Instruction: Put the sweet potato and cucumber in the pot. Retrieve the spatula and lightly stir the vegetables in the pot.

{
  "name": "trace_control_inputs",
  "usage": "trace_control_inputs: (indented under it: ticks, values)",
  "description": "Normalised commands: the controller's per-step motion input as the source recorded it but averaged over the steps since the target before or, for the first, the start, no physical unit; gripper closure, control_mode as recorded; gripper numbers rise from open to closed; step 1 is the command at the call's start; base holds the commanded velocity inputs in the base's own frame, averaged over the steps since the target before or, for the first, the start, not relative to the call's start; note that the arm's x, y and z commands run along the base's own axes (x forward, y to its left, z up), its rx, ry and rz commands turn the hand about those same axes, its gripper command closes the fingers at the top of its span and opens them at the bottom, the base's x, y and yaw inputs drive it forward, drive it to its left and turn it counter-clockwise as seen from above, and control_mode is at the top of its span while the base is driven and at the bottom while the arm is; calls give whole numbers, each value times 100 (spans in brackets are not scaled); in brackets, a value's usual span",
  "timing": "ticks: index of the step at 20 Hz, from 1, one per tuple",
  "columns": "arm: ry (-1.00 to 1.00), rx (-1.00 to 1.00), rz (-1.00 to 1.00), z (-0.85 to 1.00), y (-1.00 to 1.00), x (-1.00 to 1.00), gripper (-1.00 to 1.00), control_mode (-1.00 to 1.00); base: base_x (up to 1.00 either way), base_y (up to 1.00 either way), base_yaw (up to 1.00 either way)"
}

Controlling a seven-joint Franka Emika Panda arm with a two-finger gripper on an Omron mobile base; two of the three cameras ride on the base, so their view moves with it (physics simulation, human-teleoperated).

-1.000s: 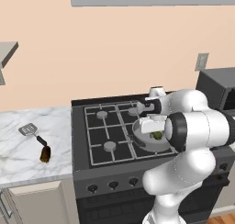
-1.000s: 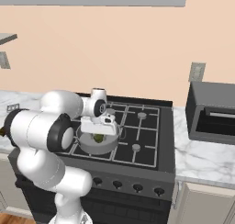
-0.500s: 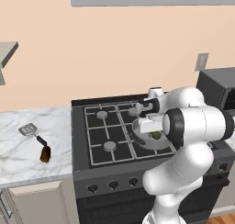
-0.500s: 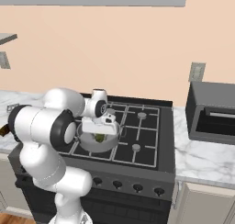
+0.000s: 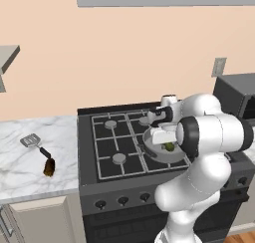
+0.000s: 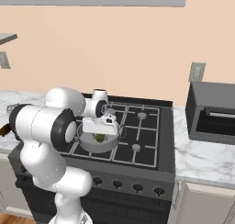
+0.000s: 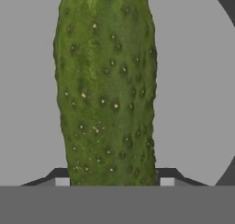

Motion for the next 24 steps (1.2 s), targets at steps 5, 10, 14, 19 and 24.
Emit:
trace_control_inputs:
  ticks: [5, 10, 14, 19, 24]
  values:
    - [-1, 0, 0, 12, 0, -19, -100, -100, 0, 0, 0]
    - [-4, 0, 0, 47, 2, -30, -100, -100, 0, 0, 0]
    - [-9, 0, 0, 57, 16, -20, -100, -100, 0, 0, 0]
    - [-11, 1, 0, 29, 43, -13, -100, -100, 0, 0, 0]
    - [-9, 4, 5, 11, 68, -2, -100, -100, 0, 0, 0]
